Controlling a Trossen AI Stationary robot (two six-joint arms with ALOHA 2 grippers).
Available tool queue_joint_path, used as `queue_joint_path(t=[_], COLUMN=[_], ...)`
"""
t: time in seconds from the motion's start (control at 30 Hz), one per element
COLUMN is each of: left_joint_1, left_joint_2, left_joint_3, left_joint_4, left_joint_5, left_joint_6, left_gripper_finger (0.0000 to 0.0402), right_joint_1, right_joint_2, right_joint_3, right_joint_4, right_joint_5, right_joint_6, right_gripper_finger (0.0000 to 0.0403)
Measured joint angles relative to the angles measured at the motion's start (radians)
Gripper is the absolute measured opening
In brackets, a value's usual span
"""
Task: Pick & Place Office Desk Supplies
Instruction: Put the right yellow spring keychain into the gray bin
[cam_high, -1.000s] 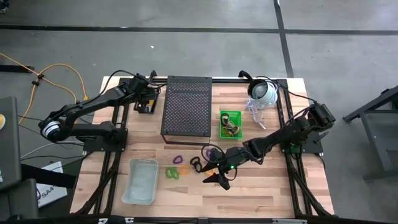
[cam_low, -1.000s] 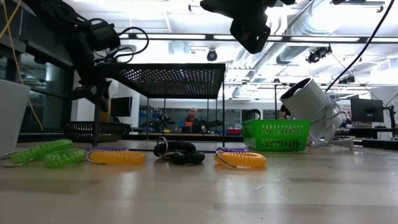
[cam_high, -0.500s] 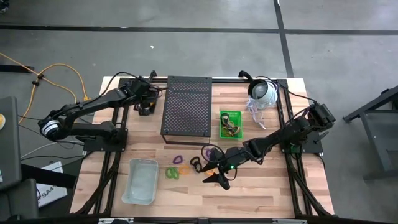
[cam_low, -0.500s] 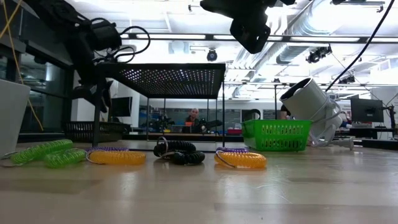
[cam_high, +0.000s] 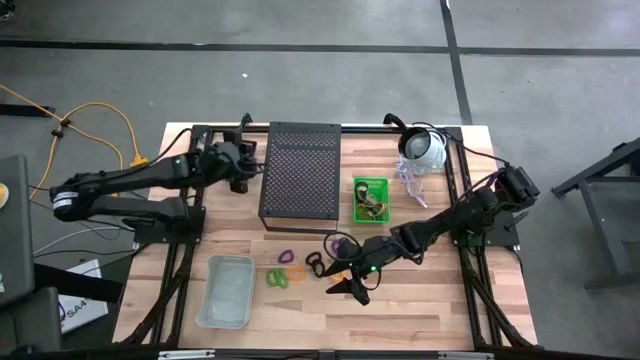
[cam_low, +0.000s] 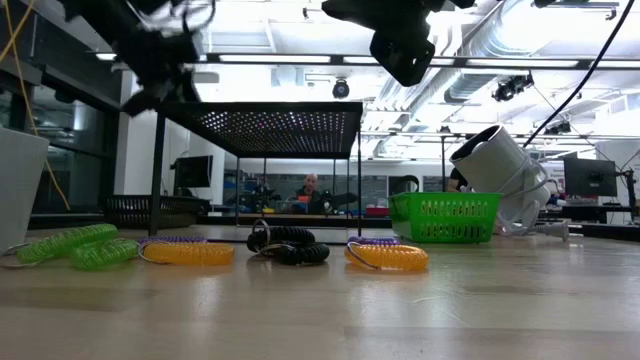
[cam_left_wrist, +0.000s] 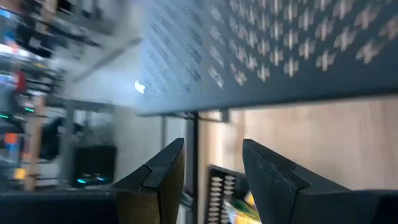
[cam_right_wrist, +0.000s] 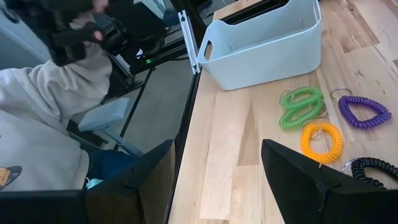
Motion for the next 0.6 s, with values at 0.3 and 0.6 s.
queue_joint_path(t=[0.3, 0.6], left_joint_1=[-0.167, -0.432], left_joint_2=[-0.101, -0.105], left_joint_3=[0.004, 0.004], left_joint_4=[0.002, 0.120], left_joint_5=[-0.140, 0.102], left_joint_6=[-0.056, -0.313], left_gripper_finger=[0.0154, 0.0154], right_joint_1=[0.000, 0.000], right_joint_2=[0.000, 0.000], right_joint_3=[0.000, 0.000], right_joint_4=[-0.001, -0.033], right_joint_5=[0.002, 0.002], right_joint_6=[0.000, 0.000], right_gripper_finger=[0.0229, 0.0229])
